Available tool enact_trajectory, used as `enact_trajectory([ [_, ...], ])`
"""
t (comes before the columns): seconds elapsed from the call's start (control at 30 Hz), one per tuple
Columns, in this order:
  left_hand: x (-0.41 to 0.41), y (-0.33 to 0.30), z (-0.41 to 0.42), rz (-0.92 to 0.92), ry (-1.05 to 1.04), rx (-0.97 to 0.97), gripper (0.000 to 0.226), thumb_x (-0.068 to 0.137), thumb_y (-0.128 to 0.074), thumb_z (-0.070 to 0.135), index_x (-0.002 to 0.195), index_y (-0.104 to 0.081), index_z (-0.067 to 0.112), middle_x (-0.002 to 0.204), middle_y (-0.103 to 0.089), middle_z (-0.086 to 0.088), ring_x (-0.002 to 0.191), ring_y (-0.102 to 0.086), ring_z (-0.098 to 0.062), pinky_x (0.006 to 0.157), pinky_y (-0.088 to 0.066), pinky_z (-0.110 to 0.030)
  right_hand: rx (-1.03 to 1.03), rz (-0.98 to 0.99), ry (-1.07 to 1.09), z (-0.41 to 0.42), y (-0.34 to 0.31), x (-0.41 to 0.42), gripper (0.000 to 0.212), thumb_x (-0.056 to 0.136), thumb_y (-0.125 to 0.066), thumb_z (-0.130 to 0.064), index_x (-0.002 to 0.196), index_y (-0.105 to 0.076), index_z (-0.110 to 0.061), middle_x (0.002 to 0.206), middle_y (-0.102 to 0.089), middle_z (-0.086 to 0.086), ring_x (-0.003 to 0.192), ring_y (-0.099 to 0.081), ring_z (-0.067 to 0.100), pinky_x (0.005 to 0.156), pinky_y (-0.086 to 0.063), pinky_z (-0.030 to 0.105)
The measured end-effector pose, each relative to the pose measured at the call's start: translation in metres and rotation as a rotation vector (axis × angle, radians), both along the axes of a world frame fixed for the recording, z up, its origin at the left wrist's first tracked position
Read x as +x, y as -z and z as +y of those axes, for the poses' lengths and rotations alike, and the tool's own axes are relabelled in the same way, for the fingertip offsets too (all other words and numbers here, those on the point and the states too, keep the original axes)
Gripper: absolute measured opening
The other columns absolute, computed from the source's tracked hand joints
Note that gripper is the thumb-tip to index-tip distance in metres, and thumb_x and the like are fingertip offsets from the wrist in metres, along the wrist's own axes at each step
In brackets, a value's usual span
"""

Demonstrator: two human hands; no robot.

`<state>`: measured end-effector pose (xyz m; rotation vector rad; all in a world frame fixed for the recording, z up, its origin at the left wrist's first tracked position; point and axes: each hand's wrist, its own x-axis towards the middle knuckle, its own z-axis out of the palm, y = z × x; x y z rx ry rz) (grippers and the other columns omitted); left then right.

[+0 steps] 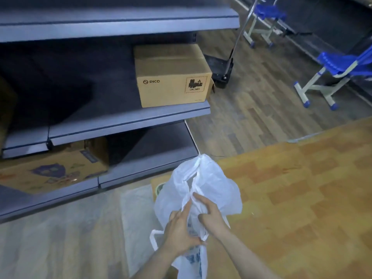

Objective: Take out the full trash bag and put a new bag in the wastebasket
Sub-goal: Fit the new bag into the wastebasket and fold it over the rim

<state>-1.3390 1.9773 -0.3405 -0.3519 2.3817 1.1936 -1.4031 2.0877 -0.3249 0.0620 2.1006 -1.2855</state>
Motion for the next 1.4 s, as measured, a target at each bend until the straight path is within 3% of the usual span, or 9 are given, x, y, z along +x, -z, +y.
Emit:
enact_trajectory([
  [0.13, -0.007, 0.042, 0.014, 0.126, -0.19, 0.07, 0.06, 0.087, -0.06, 0.034, 0.14, -0.036, 0.026, 0.116, -0.06, 0.01, 0.102, -0.056, -0.006, 0.084, -0.048, -0.017, -0.046, -0.029, 0.009, -0.01, 0.036, 0.003, 0.072, 0.062, -0.039, 0.001, 0.129, -0.05, -0.022, 0.133, -0.051, 0.0, 0.124, -0.051, 0.019, 0.071, -0.045, 0.0],
  [0.27, -0.015, 0.069, 0.025, 0.247, -0.319, 0.043, 0.013, 0.097, -0.04, 0.039, 0.101, -0.052, 0.043, 0.091, -0.061, 0.016, 0.095, -0.061, -0.007, 0.073, -0.046, -0.008, -0.104, -0.02, -0.047, 0.0, 0.049, 0.001, 0.063, 0.073, -0.048, 0.013, 0.126, -0.053, -0.021, 0.131, -0.056, -0.003, 0.109, -0.056, -0.009, 0.077, -0.044, 0.002],
  [0.5, -0.018, 0.107, -0.012, 0.205, -0.482, 0.195, 0.043, 0.081, -0.041, 0.019, 0.122, -0.05, 0.028, 0.104, -0.058, 0.026, 0.093, -0.053, 0.024, 0.075, -0.043, -0.009, 0.05, 0.214, -0.052, 0.025, 0.088, -0.014, 0.057, 0.091, -0.05, -0.045, 0.14, -0.022, -0.049, 0.137, -0.041, -0.026, 0.113, -0.052, -0.008, 0.089, -0.046, 0.015],
  [0.63, -0.015, 0.144, -0.042, 0.106, -0.481, 0.136, 0.049, 0.095, -0.049, 0.006, 0.142, -0.035, 0.007, 0.143, -0.041, -0.008, 0.134, -0.039, -0.021, 0.093, -0.022, -0.014, 0.579, 0.488, -0.217, 0.056, 0.146, -0.041, 0.099, 0.083, -0.067, -0.036, 0.144, 0.011, -0.033, 0.158, -0.009, -0.005, 0.145, -0.015, 0.019, 0.107, -0.038, 0.047],
  [0.8, -0.033, 0.183, -0.085, 0.23, -0.344, -0.017, 0.032, 0.08, -0.038, 0.007, 0.092, -0.068, 0.002, 0.088, -0.068, -0.018, 0.079, -0.066, -0.034, 0.068, -0.053, -0.04, 0.904, 0.347, -0.305, 0.072, 0.201, -0.077, 0.119, 0.07, -0.071, -0.055, 0.144, 0.022, -0.04, 0.156, 0.023, 0.001, 0.144, 0.018, 0.034, 0.112, -0.011, 0.061],
  [0.93, -0.049, 0.202, -0.106, 0.35, -0.222, -0.185, 0.034, 0.082, -0.039, 0.006, 0.102, -0.067, 0.004, 0.092, -0.067, -0.016, 0.082, -0.064, -0.034, 0.068, -0.052, -0.042, 0.828, 0.434, -0.429, 0.061, 0.243, -0.09, 0.082, 0.093, -0.047, -0.047, 0.14, 0.019, -0.044, 0.159, 0.012, -0.001, 0.145, -0.009, 0.029, 0.11, -0.031, 0.047],
  [1.03, -0.059, 0.207, -0.108, 0.434, -0.167, -0.249, 0.041, 0.076, -0.042, 0.009, 0.111, -0.063, 0.014, 0.091, -0.064, -0.014, 0.08, -0.062, -0.034, 0.061, -0.04, -0.032, 0.733, 0.496, -0.468, 0.04, 0.277, -0.087, 0.05, 0.101, -0.028, -0.033, 0.149, -0.015, -0.031, 0.16, 0.003, -0.004, 0.142, -0.025, 0.023, 0.099, -0.044, 0.037],
  [1.2, -0.077, 0.264, -0.119, 0.582, 0.207, -0.626, 0.093, 0.044, -0.078, -0.003, 0.128, -0.049, 0.023, 0.072, -0.056, 0.002, 0.061, -0.057, -0.017, 0.043, -0.035, -0.022, 0.623, 0.571, -0.667, 0.007, 0.333, -0.073, 0.044, 0.101, -0.021, -0.035, 0.145, -0.028, -0.034, 0.155, -0.023, -0.003, 0.128, -0.043, 0.024, 0.099, -0.036, 0.035],
  [1.4, -0.086, 0.32, -0.115, 0.742, 0.48, -0.837, 0.102, 0.026, -0.081, 0.005, 0.12, -0.048, 0.025, 0.08, -0.065, 0.007, 0.063, -0.062, -0.013, 0.036, -0.036, -0.017, 0.59, 0.461, -0.842, -0.006, 0.405, -0.079, 0.048, 0.095, -0.039, -0.04, 0.142, -0.032, -0.034, 0.152, -0.032, -0.003, 0.119, -0.051, 0.03, 0.086, -0.042, 0.03],
])
